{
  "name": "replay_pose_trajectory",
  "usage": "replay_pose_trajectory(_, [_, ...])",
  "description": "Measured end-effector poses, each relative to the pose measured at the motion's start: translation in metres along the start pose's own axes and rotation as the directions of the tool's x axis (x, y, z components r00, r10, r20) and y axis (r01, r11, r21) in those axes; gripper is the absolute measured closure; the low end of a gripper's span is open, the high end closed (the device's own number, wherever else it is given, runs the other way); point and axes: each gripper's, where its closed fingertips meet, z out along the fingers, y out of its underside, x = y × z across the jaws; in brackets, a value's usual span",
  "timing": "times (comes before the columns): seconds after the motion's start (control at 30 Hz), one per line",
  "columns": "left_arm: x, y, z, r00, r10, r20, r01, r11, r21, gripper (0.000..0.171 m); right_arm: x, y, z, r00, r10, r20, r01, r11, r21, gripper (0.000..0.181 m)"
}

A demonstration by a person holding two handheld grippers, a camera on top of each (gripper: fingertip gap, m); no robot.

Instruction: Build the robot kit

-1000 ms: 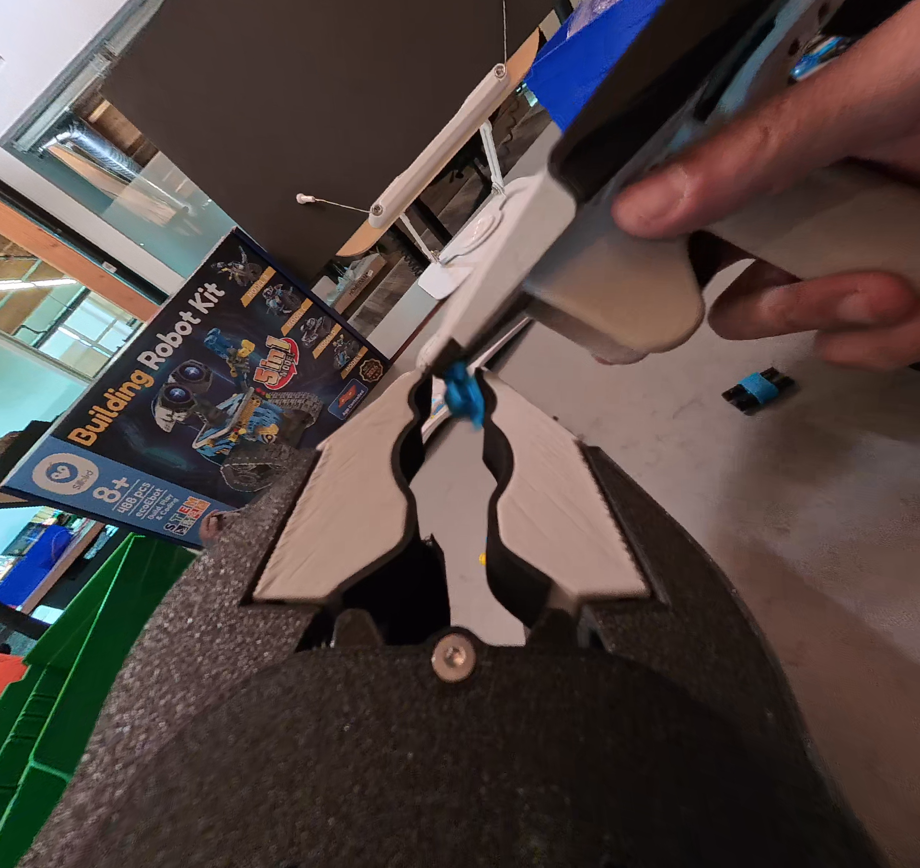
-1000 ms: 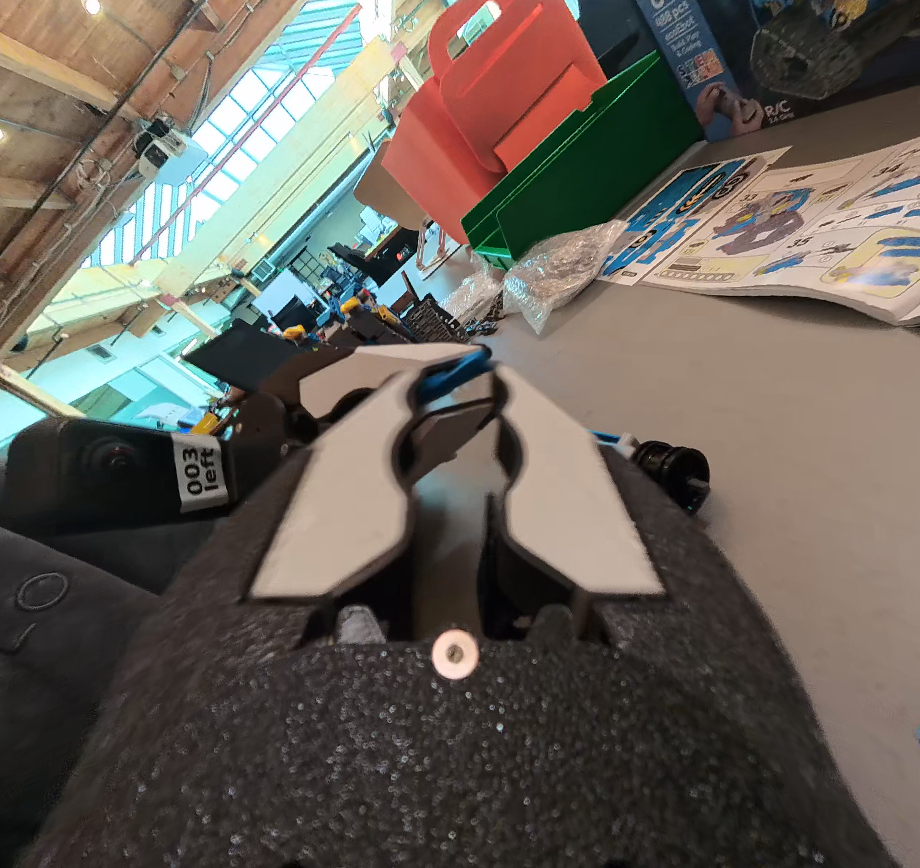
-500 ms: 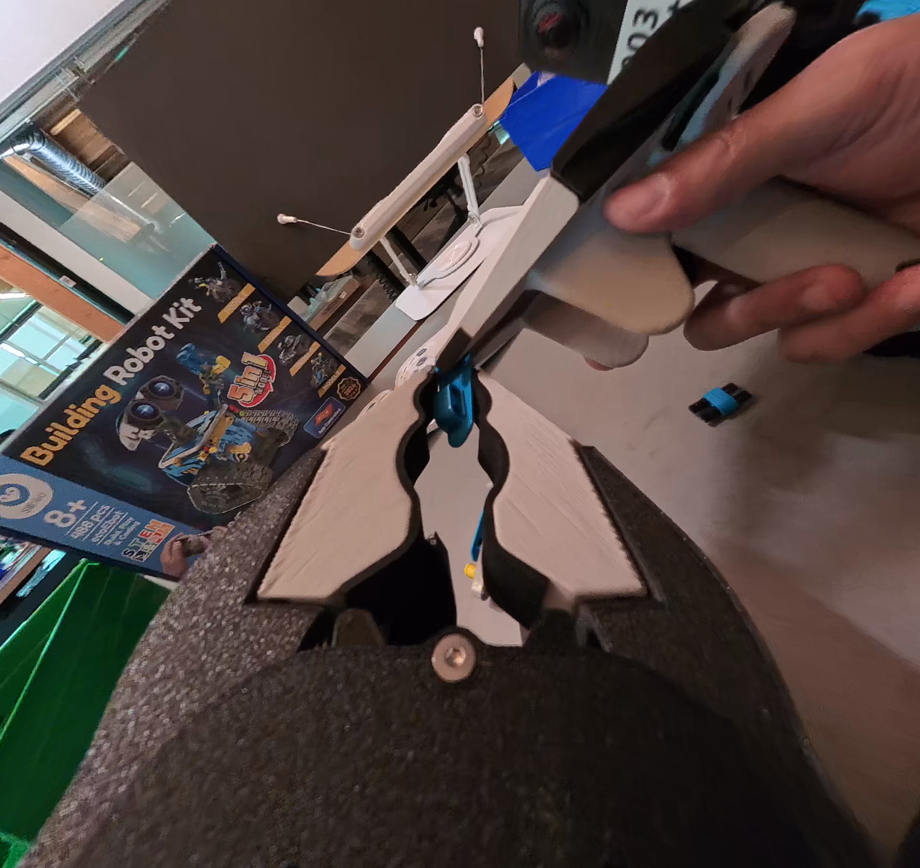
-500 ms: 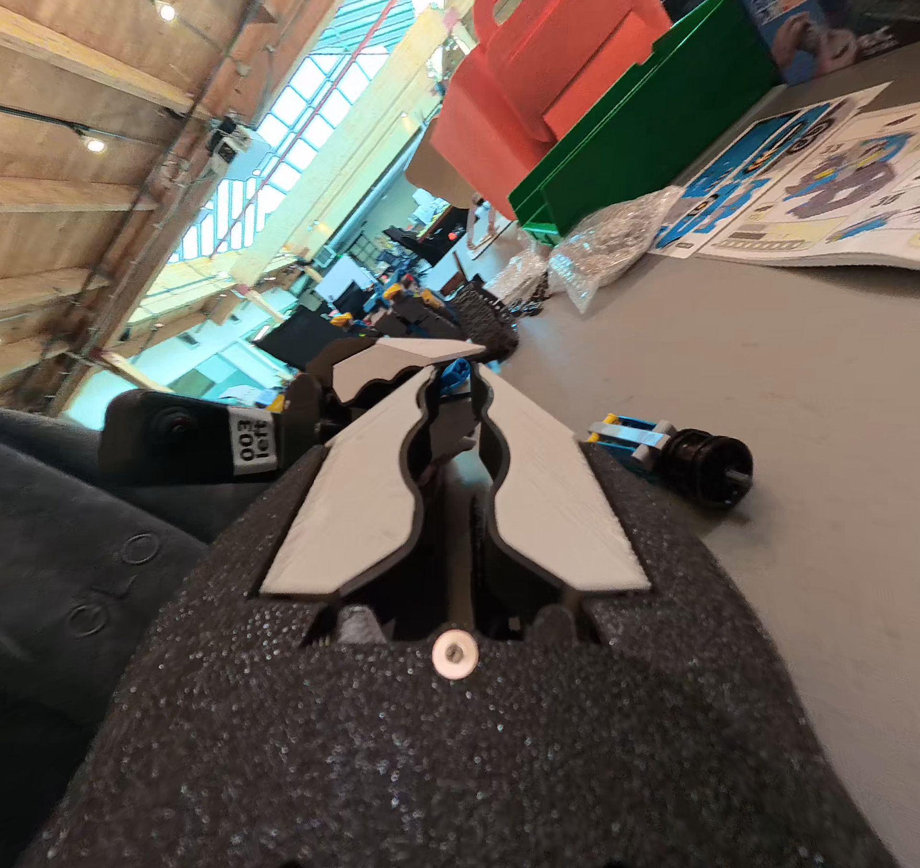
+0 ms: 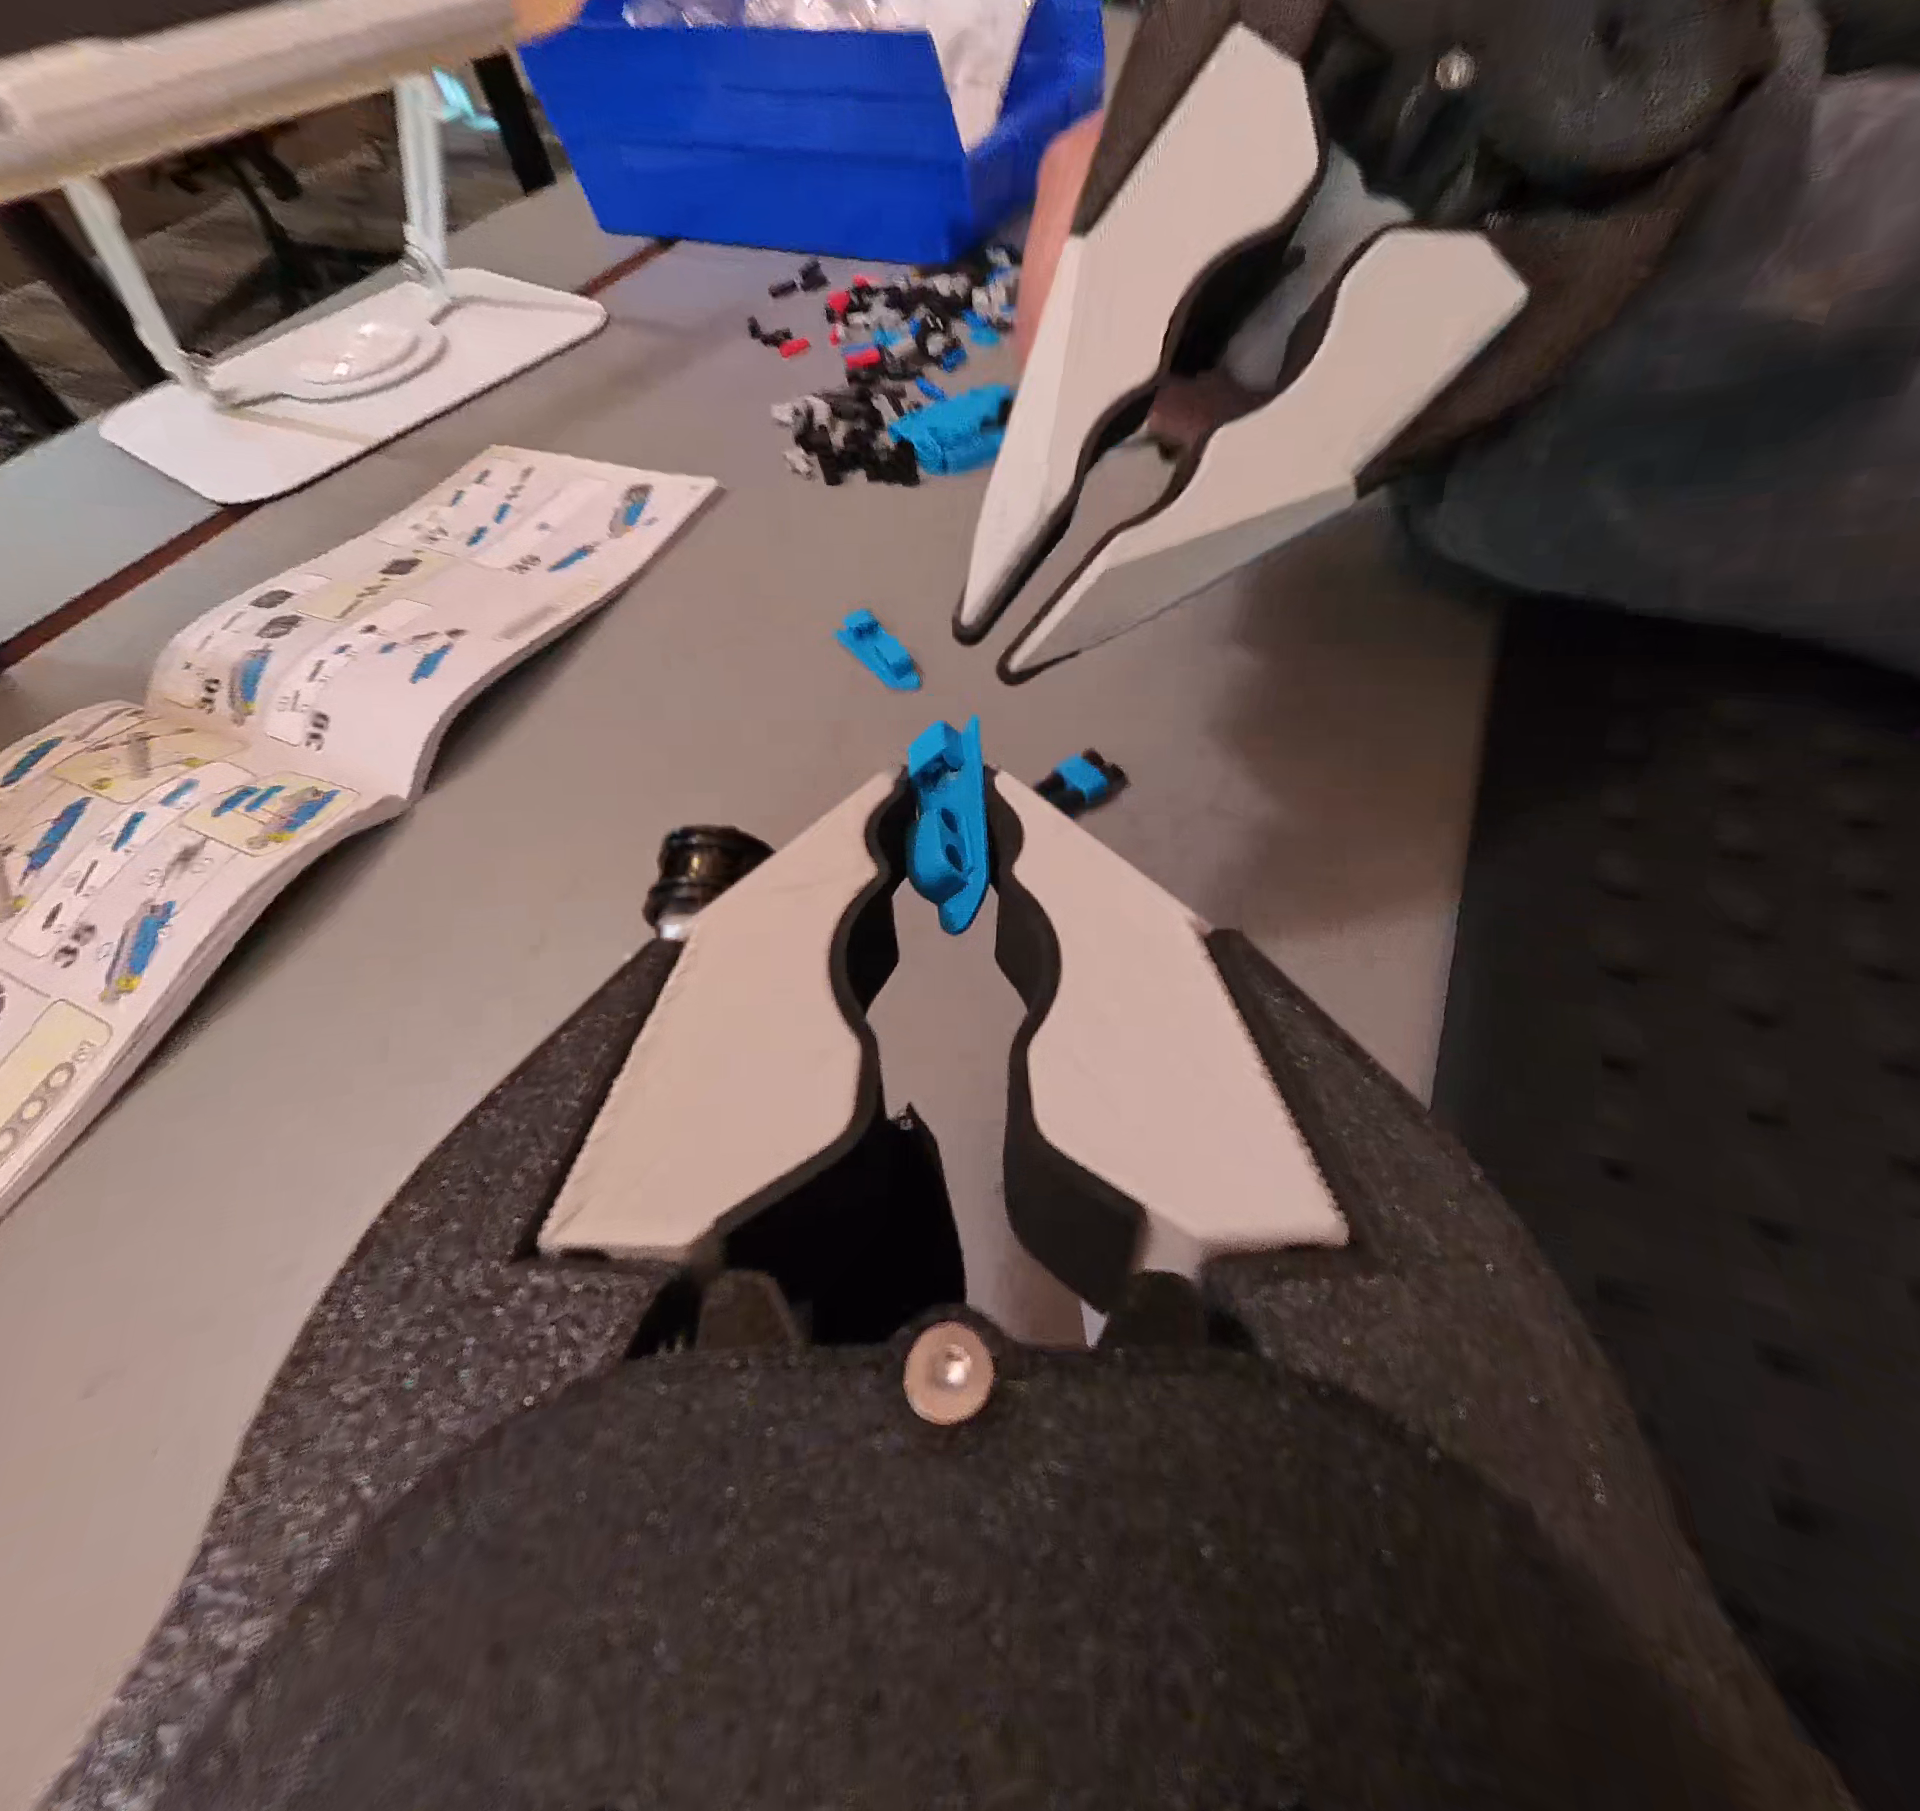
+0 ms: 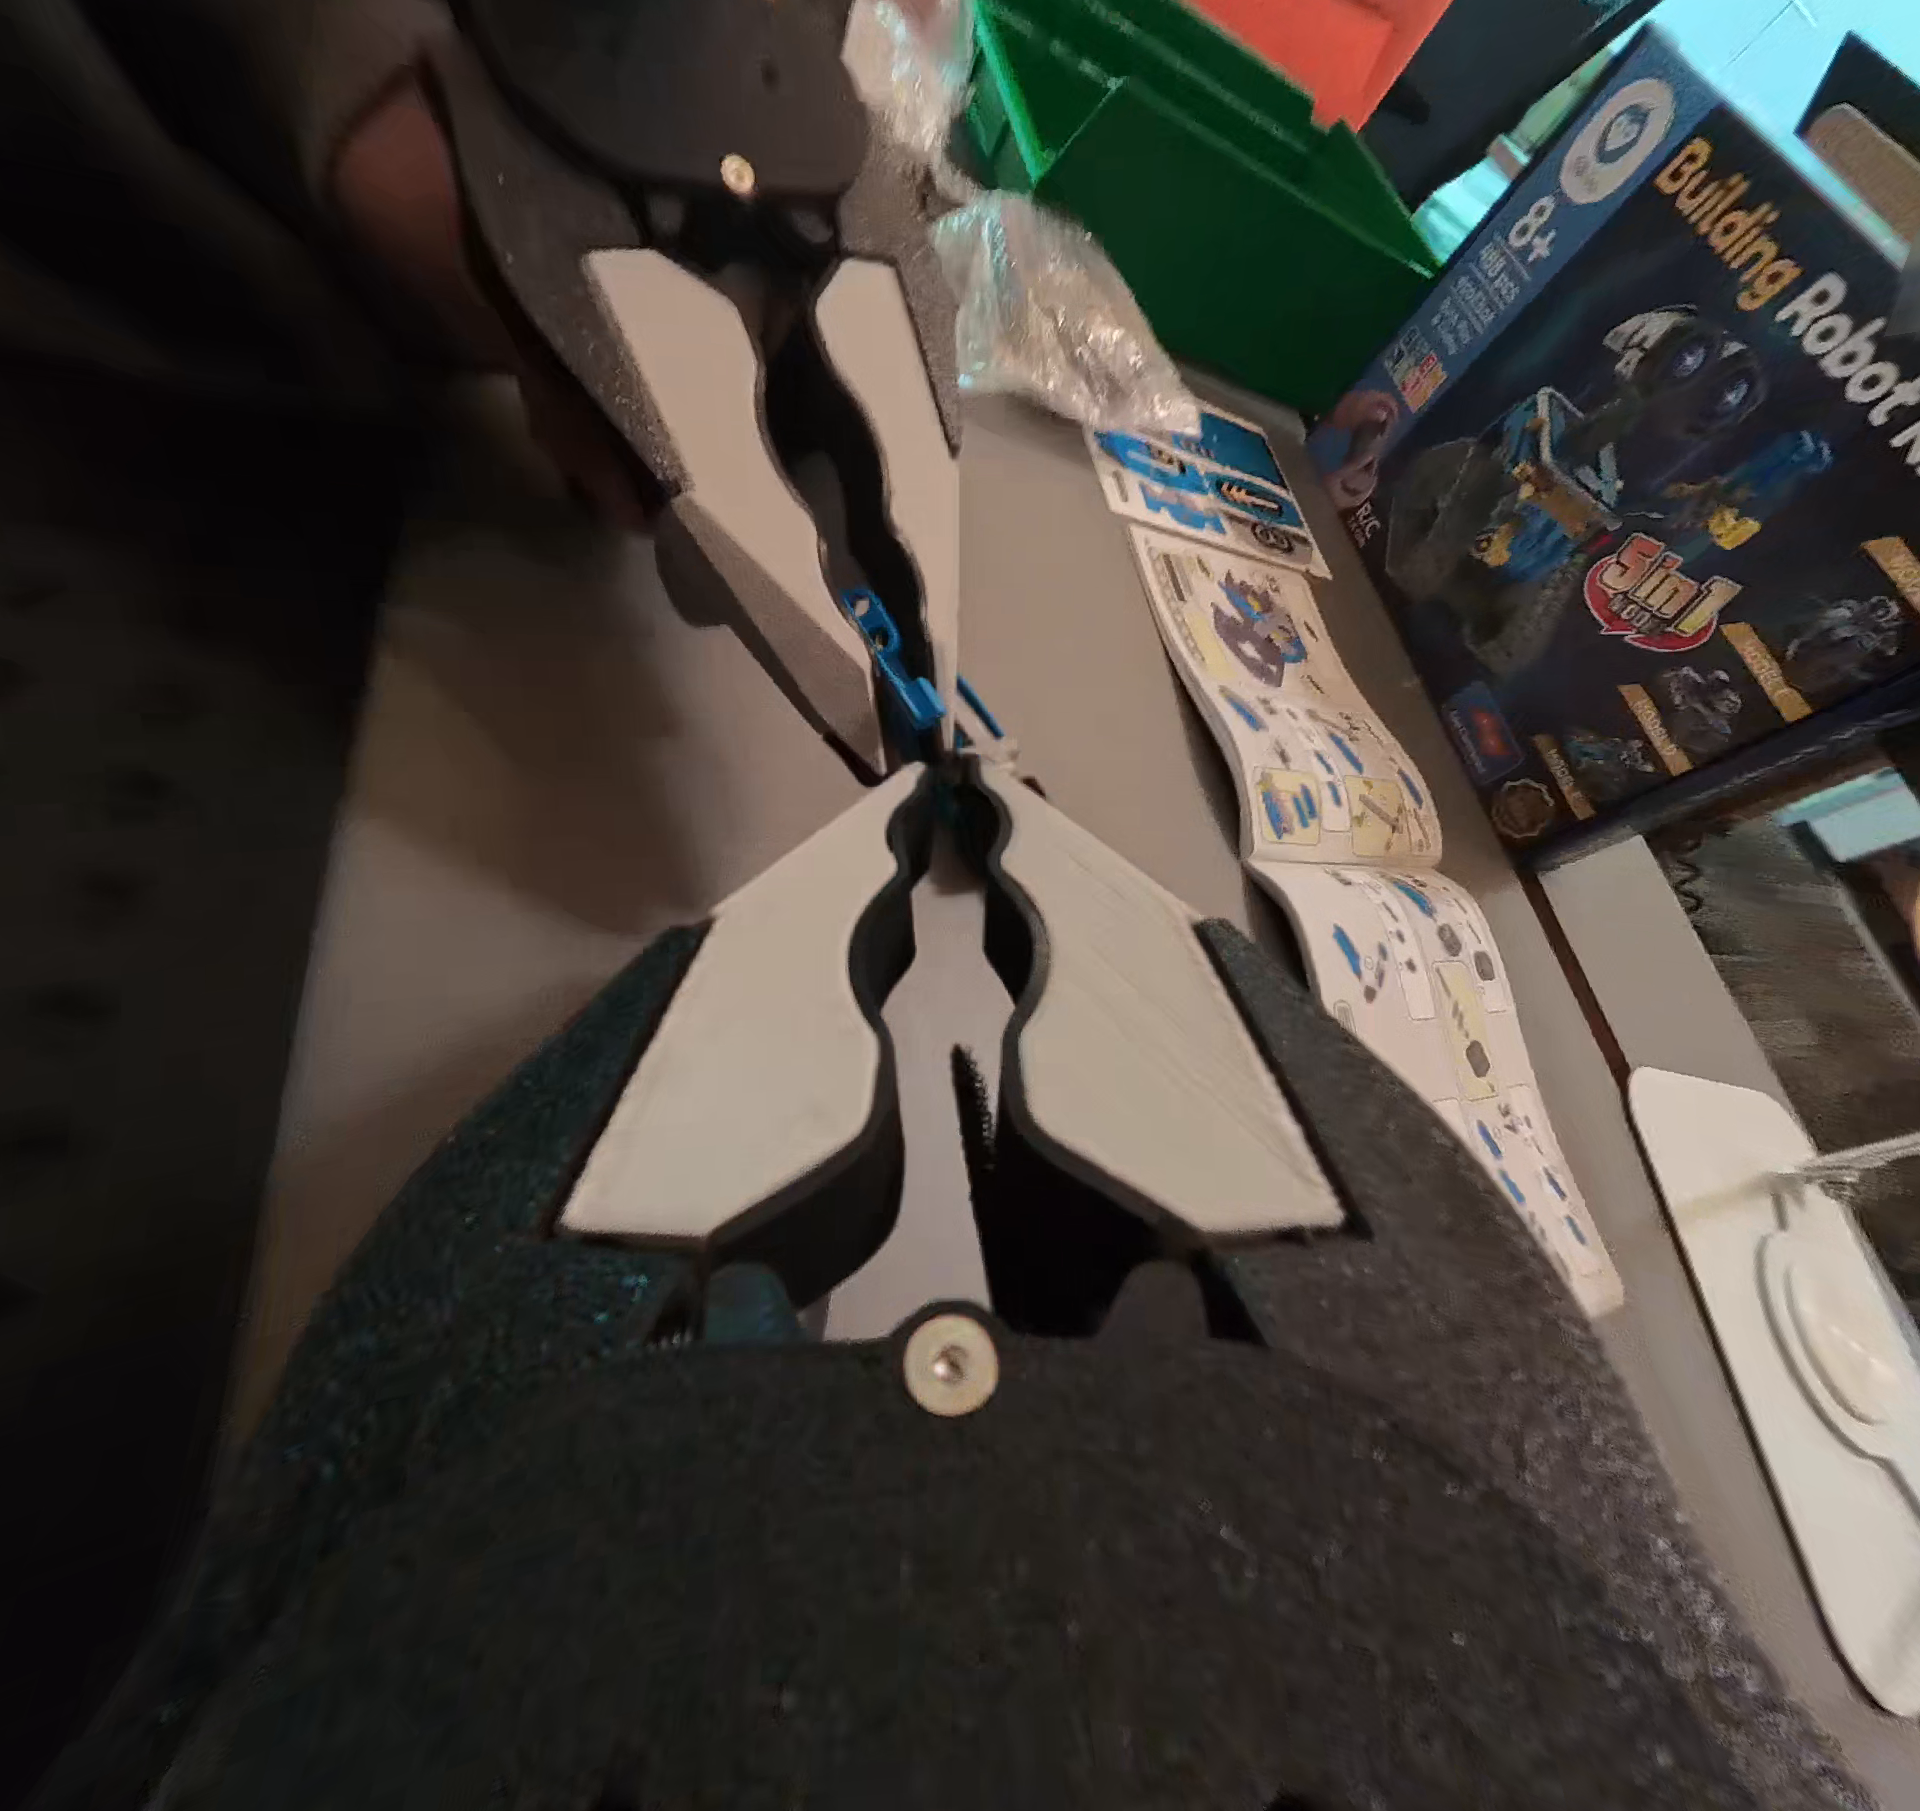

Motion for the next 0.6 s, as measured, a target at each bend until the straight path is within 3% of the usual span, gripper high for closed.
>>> replay_pose_trajectory(0.27, [0.018, 0.016, 0.009, 0.993, 0.089, -0.075, -0.096, 0.992, -0.086, 0.160, -0.026, 0.015, 0.008, 0.989, -0.126, 0.080, 0.135, 0.983, -0.124, 0.171])
replay_pose_trajectory(0.43, [0.019, 0.022, 0.011, 0.993, 0.089, -0.082, -0.098, 0.988, -0.120, 0.160, -0.029, 0.021, 0.013, 0.964, -0.263, 0.048, 0.267, 0.945, -0.191, 0.175])
replay_pose_trajectory(0.6, [0.022, 0.013, 0.006, 0.990, 0.111, -0.091, -0.116, 0.992, -0.056, 0.160, -0.029, 0.013, 0.008, 0.986, -0.137, 0.092, 0.148, 0.980, -0.134, 0.176])
